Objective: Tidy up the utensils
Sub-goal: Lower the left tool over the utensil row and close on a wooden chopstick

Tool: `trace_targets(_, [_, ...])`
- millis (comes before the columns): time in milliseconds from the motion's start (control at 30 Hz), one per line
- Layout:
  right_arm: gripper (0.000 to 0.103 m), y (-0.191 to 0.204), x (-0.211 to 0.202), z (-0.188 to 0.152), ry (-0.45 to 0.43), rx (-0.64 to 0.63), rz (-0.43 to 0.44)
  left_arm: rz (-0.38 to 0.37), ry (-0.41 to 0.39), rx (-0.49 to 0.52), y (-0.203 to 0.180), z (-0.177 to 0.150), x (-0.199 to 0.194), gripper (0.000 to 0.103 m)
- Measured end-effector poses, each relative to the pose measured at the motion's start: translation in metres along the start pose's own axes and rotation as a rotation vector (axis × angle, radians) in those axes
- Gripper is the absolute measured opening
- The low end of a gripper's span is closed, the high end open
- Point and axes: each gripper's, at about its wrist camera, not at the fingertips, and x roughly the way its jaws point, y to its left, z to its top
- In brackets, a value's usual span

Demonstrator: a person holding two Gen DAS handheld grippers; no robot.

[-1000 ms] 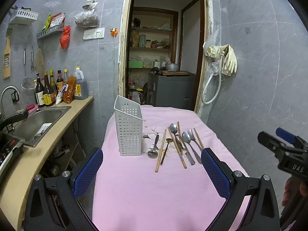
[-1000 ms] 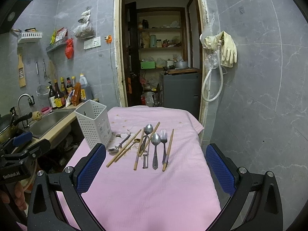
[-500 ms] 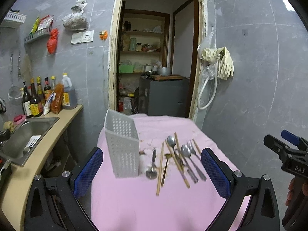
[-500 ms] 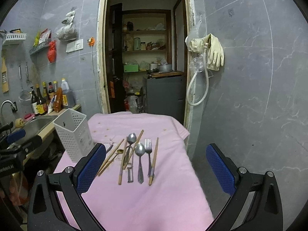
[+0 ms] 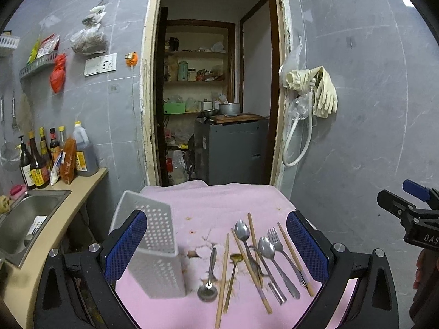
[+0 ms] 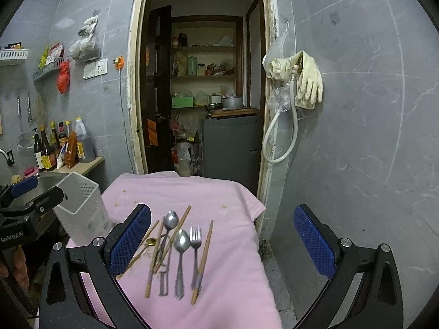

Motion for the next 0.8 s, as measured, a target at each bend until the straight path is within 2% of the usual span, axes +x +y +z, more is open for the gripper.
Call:
trace_targets(233, [0.102, -0.027, 0.075, 0.014, 0.036, -0.011, 0.082, -0.012, 0.031, -0.019, -0.023, 0.012, 0.056, 0.103])
trace_targets(433, [0.102, -0.038, 0.146, 0.007, 0.108, -0.020, 0.185, -0.027, 0.077, -0.016, -0.043, 0.015, 0.114, 0.102])
trace_targets(500, [0.102, -0.041, 0.171, -0.001, 0.144, -0.005, 0.223, -0.028, 0.095, -0.010, -0.047, 0.010, 0.131, 0.101])
trace_targets(600, [0.102, -0.036, 0.206, -0.017, 0.211, 0.012, 0.249, -0.022, 0.149, -0.010, -0.047, -0.001, 0.163, 0.092])
trace_targets(633, [0.099, -0.035, 0.215, -0.022, 0.227, 0.017, 0.257, -0.020, 0.168, -0.013, -0.046, -0.005, 0.173, 0.088])
trace_targets(700, [0.087, -0.028, 0.235, -0.035, 0.277, 0.027, 0.278, -0.019, 0.209, -0.025, -0.042, -0.014, 0.191, 0.082])
trace_targets(767, [0.069, -0.020, 0.252, -0.048, 0.319, 0.029, 0.292, -0.031, 0.254, -0.046, -0.037, -0.025, 0.210, 0.071])
trace_targets(800, [0.065, -0.014, 0.261, -0.054, 0.349, 0.033, 0.302, -0.043, 0.281, -0.058, -0.034, -0.031, 0.220, 0.069])
